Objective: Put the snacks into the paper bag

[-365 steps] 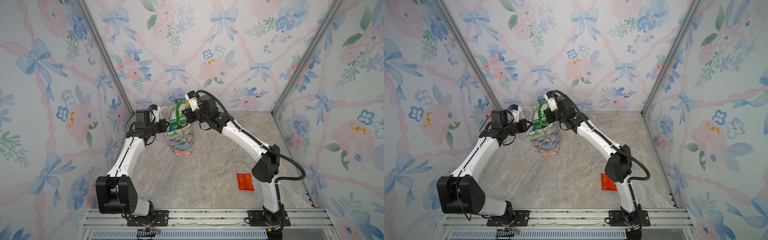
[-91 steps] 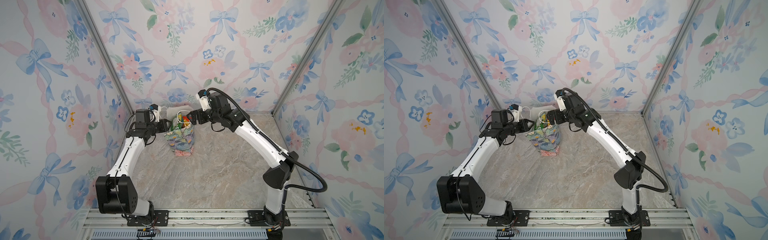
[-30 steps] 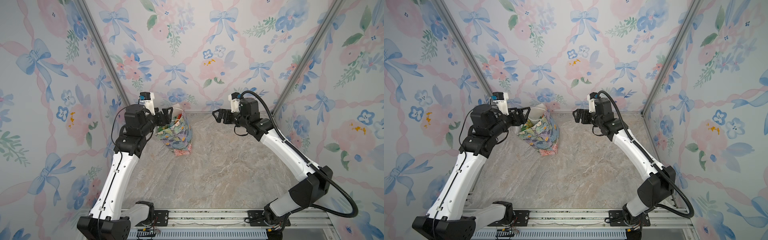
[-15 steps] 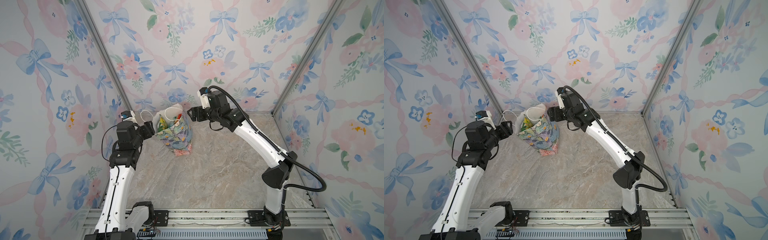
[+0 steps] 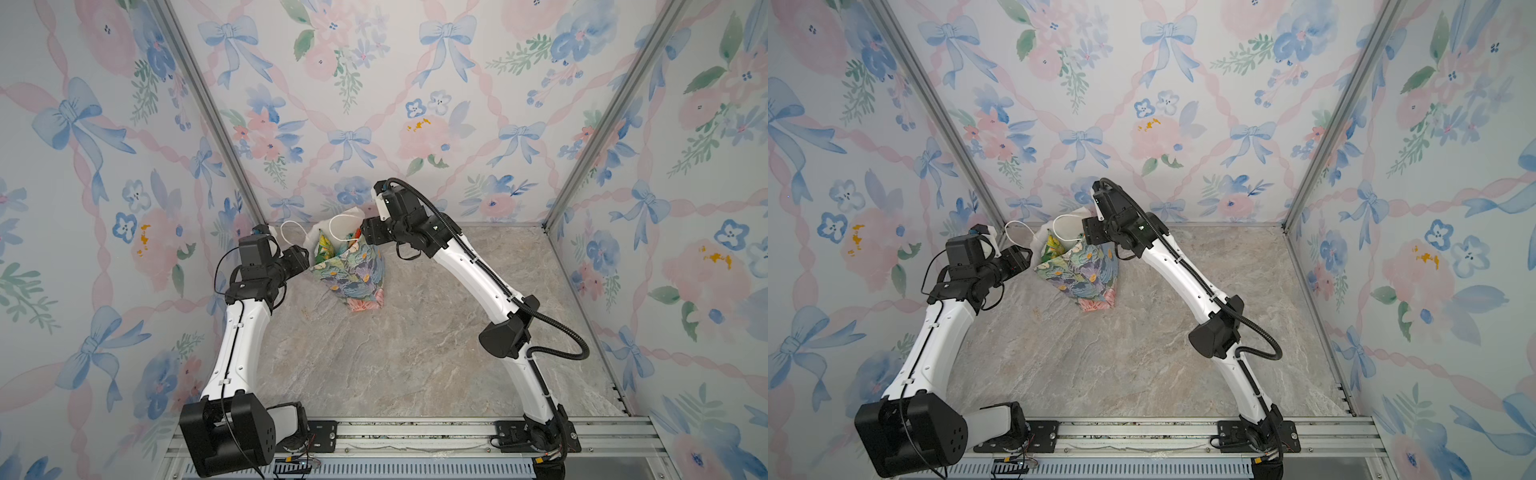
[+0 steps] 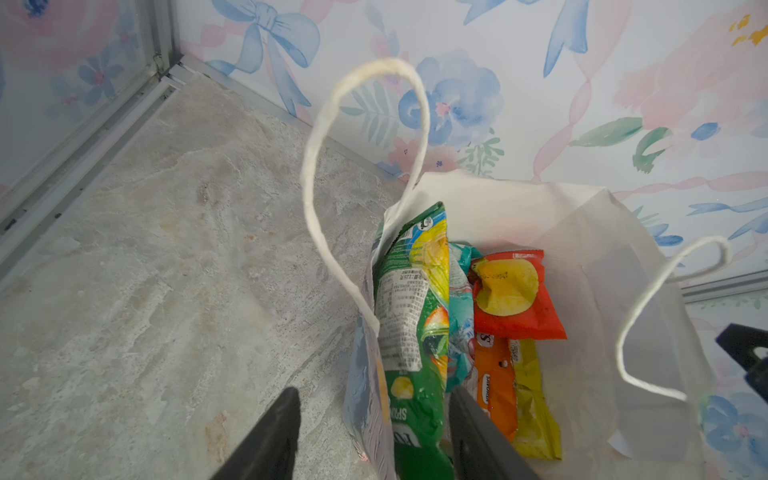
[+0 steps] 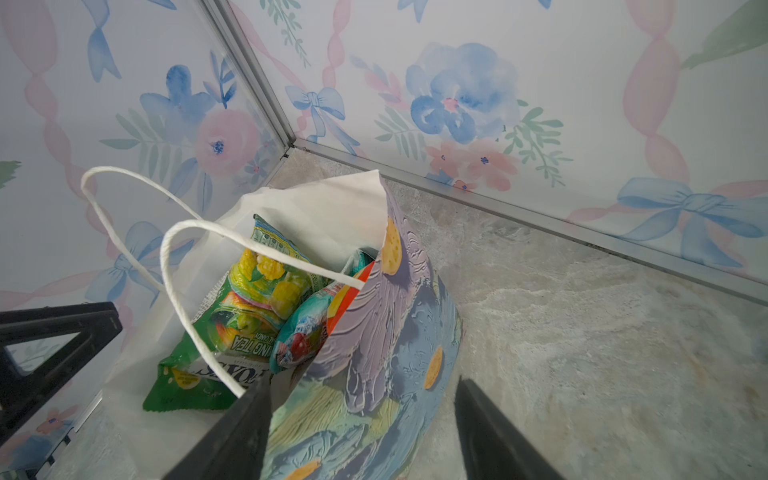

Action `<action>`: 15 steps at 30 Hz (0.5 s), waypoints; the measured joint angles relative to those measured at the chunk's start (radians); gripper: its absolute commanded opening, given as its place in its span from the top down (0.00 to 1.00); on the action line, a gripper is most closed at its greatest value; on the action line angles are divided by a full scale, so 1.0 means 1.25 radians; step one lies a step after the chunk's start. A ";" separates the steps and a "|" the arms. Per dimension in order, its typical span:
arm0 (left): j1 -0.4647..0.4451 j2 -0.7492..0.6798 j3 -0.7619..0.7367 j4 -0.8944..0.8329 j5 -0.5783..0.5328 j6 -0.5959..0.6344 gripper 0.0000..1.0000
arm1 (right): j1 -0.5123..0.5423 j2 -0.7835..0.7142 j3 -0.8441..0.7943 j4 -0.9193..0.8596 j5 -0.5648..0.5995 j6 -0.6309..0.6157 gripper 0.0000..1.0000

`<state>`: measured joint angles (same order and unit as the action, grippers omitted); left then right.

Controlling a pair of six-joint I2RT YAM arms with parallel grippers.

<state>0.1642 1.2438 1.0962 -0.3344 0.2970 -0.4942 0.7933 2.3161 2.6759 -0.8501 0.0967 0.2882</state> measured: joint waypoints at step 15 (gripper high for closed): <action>0.000 0.096 0.033 0.002 0.075 -0.003 0.76 | 0.011 -0.022 -0.056 0.004 -0.005 -0.001 0.29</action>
<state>0.1642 1.3643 1.1374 -0.3317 0.3912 -0.4976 0.8070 2.2887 2.6064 -0.8455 0.0910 0.2874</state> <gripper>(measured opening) 0.292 0.712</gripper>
